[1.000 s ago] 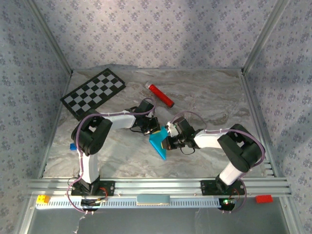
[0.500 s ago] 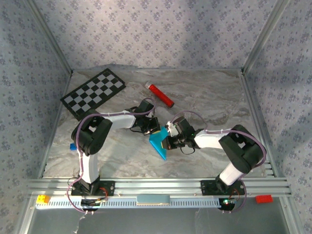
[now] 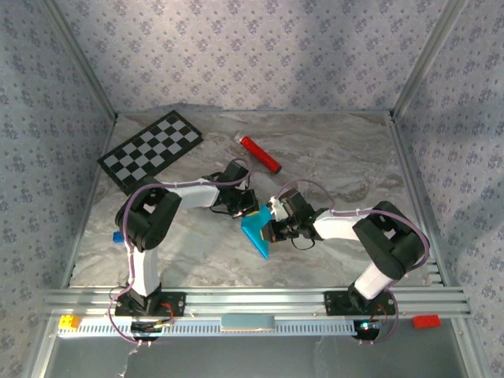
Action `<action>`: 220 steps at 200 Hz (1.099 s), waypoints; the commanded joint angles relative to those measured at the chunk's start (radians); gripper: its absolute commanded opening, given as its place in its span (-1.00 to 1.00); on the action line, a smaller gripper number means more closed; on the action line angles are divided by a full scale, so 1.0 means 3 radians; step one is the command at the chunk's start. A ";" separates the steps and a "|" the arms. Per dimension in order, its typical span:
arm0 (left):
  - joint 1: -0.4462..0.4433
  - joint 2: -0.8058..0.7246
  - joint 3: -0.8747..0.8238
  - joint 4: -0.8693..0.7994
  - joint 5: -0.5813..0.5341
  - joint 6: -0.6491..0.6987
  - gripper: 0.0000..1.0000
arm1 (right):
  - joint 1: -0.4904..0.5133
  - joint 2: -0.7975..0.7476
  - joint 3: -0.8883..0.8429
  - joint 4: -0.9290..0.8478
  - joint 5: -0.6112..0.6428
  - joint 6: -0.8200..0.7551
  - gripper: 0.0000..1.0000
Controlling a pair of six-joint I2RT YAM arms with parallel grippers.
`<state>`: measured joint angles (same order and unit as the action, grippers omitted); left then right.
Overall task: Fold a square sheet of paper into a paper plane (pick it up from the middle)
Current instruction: Third fold the triangle at the center of the table.
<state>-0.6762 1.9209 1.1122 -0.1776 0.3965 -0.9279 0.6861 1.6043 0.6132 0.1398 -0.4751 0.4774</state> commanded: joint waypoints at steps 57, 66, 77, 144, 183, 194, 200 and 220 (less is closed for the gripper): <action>-0.0034 0.0078 0.0091 -0.0143 -0.0059 -0.0011 -0.82 | 0.0024 0.0088 -0.0022 -0.0080 0.0106 -0.0077 -0.96; -0.0033 0.0075 0.0100 -0.0143 -0.0056 -0.0016 -0.81 | 0.0024 0.0093 -0.0022 -0.0083 0.0101 -0.0078 -0.96; -0.0034 0.0063 0.0129 -0.0143 -0.0059 -0.0016 -0.79 | 0.0024 0.0093 -0.0024 -0.0082 0.0101 -0.0084 -0.96; -0.0027 -0.0377 0.0377 -0.0478 -0.0406 0.0107 -0.31 | -0.0037 0.0124 0.0037 -0.0141 0.0052 -0.0190 -0.96; -0.0027 -0.0841 -0.0068 -0.0259 -0.0463 -0.0056 -0.44 | -0.0092 0.0169 0.0099 -0.0189 0.0019 -0.0248 -0.96; -0.0027 -0.0978 -0.0270 -0.0120 -0.0443 -0.0149 -0.51 | -0.0113 0.0175 0.0129 -0.0214 0.0004 -0.0274 -0.96; -0.0027 -0.1054 -0.0390 -0.0011 -0.0416 -0.0209 -0.56 | -0.0123 0.0172 0.0146 -0.0234 -0.0001 -0.0287 -0.96; -0.0050 -0.1252 -0.0791 0.0463 -0.0262 -0.0427 -0.65 | -0.0150 0.0187 0.0185 -0.0283 -0.0025 -0.0344 -0.96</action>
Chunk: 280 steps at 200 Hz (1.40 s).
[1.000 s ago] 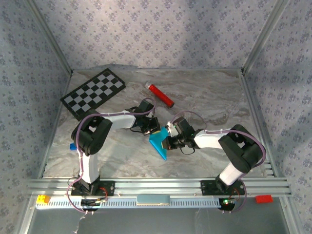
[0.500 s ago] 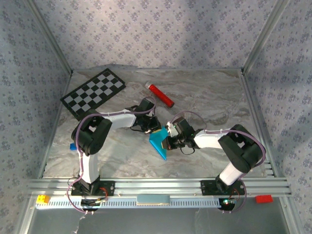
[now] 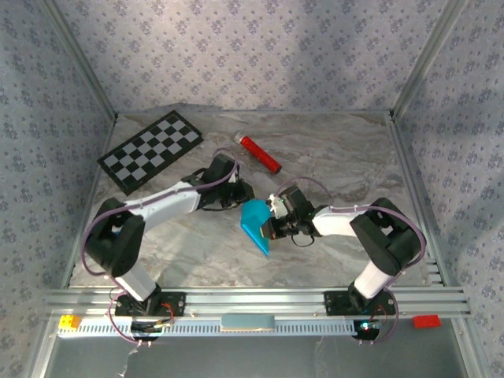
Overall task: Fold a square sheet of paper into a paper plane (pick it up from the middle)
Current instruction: Third fold the triangle at the center of the table.
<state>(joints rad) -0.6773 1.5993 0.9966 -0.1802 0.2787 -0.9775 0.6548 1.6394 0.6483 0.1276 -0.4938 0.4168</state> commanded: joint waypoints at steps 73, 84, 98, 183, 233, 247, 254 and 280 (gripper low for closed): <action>-0.0236 -0.0149 -0.1307 0.2036 0.0405 -0.0914 -1.00 | -0.0091 0.0097 0.0082 -0.0267 0.0020 -0.0162 -0.96; -0.0261 -0.0144 -0.1317 0.2004 0.0359 -0.0912 -1.00 | -0.0096 0.0091 0.0066 -0.0252 0.0025 -0.0147 -0.96; -0.0283 -0.0121 -0.1299 0.1957 0.0337 -0.0899 -1.00 | -0.0091 0.0088 0.0055 -0.0247 0.0044 -0.0147 -0.96; -0.0372 0.0127 -0.1265 0.1874 0.0321 -0.0863 -1.00 | -0.0104 0.0088 0.0034 -0.0264 0.0065 -0.0158 -0.97; -0.0371 0.0191 -0.1276 0.1754 0.0259 -0.0808 -1.00 | -0.0102 0.0089 0.0022 -0.0239 0.0066 -0.0142 -0.97; -0.0380 0.0214 -0.1277 0.1726 0.0247 -0.0787 -1.00 | -0.0102 0.0095 0.0010 -0.0220 0.0058 -0.0132 -0.97; -0.0376 0.0232 -0.1277 0.1716 0.0242 -0.0781 -1.00 | -0.0104 0.0098 0.0010 -0.0216 0.0056 -0.0127 -0.97; -0.0391 0.0282 -0.1283 0.1677 0.0227 -0.0767 -1.00 | -0.0104 0.0098 0.0006 -0.0210 0.0051 -0.0121 -0.97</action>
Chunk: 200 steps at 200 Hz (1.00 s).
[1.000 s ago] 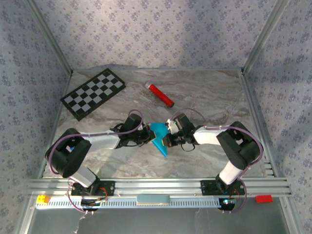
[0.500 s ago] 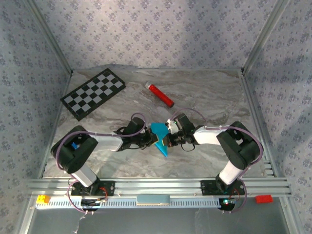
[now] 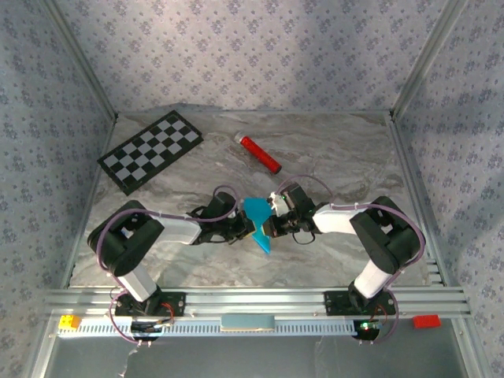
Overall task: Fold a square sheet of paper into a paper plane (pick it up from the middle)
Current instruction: Third fold the triangle at the center of the table.
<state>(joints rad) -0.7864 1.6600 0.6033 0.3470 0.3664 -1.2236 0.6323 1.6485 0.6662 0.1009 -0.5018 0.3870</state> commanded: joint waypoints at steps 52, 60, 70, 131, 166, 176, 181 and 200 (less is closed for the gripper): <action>-0.0098 0.0111 0.0047 -0.0335 -0.0178 0.0141 -1.00 | -0.0027 0.0052 -0.0042 -0.0107 0.0038 0.0013 -0.94; -0.0097 0.0112 0.0050 -0.0343 -0.0188 0.0145 -1.00 | -0.0027 0.0042 -0.0032 -0.0098 0.0019 0.0038 -0.91; -0.0100 0.0112 0.0049 -0.0362 -0.0201 0.0146 -1.00 | -0.0032 0.0013 -0.0023 -0.0095 -0.0012 0.0073 -0.83; -0.0101 0.0086 0.0065 -0.0418 -0.0249 0.0157 -1.00 | -0.0141 -0.0539 -0.0008 -0.0308 0.0041 0.0302 -0.27; -0.0104 0.0086 0.0070 -0.0411 -0.0268 0.0139 -1.00 | -0.0115 -0.0793 -0.0093 -0.0292 -0.0308 0.0464 -0.38; -0.0105 0.0082 0.0070 -0.0409 -0.0273 0.0141 -1.00 | -0.0069 -0.0809 -0.0117 -0.0285 -0.0348 0.0503 -0.53; -0.0106 0.0081 0.0066 -0.0412 -0.0275 0.0138 -1.00 | -0.0044 -0.0811 -0.0130 -0.0280 -0.0357 0.0521 -0.59; -0.0107 0.0087 0.0070 -0.0415 -0.0275 0.0137 -1.00 | 0.0063 -0.0789 -0.0145 -0.0287 -0.0365 0.0562 -0.77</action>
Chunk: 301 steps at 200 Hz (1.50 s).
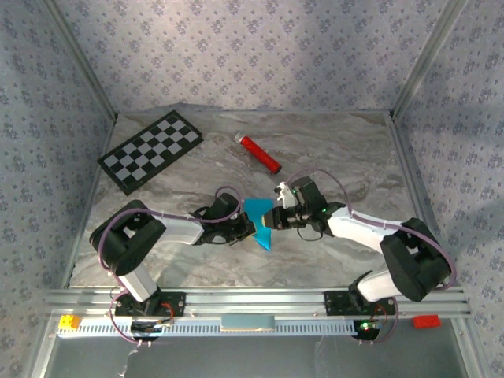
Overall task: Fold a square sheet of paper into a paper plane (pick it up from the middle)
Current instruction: Third fold the triangle at the center of the table.
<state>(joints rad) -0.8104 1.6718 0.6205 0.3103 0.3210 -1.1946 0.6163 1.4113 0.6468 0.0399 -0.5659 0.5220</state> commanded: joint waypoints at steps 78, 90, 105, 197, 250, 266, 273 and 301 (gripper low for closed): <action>-0.0027 0.0062 0.0023 -0.0281 -0.0121 0.0029 -1.00 | 0.0402 0.0476 0.0129 -0.0138 -0.0121 0.0153 -0.91; -0.0025 0.0067 0.0036 -0.0285 -0.0119 0.0034 -1.00 | 0.0414 0.0533 0.0144 -0.0137 -0.0099 0.0164 -0.91; -0.0027 0.0064 0.0033 -0.0288 -0.0114 0.0034 -1.00 | 0.0424 0.0589 0.0159 -0.0141 -0.0068 0.0171 -0.91; -0.0025 0.0057 0.0031 -0.0317 -0.0129 0.0037 -1.00 | 0.0435 0.0671 0.0074 -0.0204 -0.0050 0.0177 -0.91; -0.0027 0.0062 0.0020 -0.0324 -0.0134 0.0038 -1.00 | 0.0445 0.0603 -0.0087 -0.0147 -0.0046 0.0253 -0.90; -0.0026 0.0067 0.0023 -0.0326 -0.0141 0.0035 -1.00 | 0.0450 0.0593 -0.0138 -0.0118 -0.0053 0.0286 -0.90; -0.0028 0.0066 0.0023 -0.0325 -0.0142 0.0034 -1.00 | 0.0454 0.0594 -0.0160 -0.0109 -0.0047 0.0299 -0.90; -0.0028 0.0065 0.0023 -0.0356 -0.0155 0.0039 -1.00 | 0.0469 0.0557 -0.0245 -0.0096 -0.0043 0.0328 -0.90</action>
<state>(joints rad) -0.8120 1.6718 0.6277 0.2951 0.3172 -1.1950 0.7452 1.5990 0.6098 0.0441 -0.5835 0.5961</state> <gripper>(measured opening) 0.044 0.053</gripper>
